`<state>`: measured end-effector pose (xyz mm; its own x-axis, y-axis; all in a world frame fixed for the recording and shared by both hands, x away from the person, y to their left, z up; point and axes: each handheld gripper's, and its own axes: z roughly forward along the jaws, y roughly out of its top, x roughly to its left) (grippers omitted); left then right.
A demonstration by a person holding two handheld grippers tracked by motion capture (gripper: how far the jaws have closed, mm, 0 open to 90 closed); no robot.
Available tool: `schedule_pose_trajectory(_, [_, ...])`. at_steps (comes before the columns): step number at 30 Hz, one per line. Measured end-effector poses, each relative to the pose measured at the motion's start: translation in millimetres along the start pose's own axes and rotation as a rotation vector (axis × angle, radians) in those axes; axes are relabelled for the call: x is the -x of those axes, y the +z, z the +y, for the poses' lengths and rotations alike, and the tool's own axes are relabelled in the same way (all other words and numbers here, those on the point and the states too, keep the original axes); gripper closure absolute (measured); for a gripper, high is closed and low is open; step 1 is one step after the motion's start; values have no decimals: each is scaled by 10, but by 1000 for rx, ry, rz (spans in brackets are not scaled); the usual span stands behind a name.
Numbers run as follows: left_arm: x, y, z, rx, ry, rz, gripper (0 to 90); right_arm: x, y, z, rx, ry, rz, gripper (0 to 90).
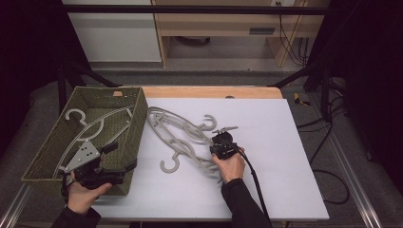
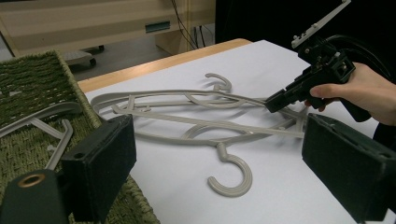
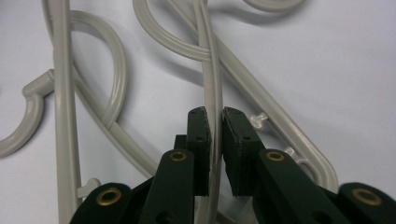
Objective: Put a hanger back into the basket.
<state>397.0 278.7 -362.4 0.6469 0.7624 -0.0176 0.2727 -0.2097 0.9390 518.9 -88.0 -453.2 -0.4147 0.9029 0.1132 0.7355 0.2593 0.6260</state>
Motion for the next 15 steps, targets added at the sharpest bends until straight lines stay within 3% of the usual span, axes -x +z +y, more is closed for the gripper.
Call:
schedule_pose_trajectory(6, [5, 11, -2, -7, 3, -6, 97, 13, 1, 26, 24, -36, 12, 654])
schedule_pose_trajectory(10, [7, 16, -3, -10, 7, -8, 98, 15, 73, 86, 4, -45, 3, 645])
schedule_pose_trajectory(14, [-3, 10, -5, -9, 5, -6, 98, -13, 127, 134, -16, -45, -5, 692])
schedule_pose_trajectory(15, [-5, 10, -4, -8, 3, -6, 99, -7, 135, 138, -19, -68, -3, 707])
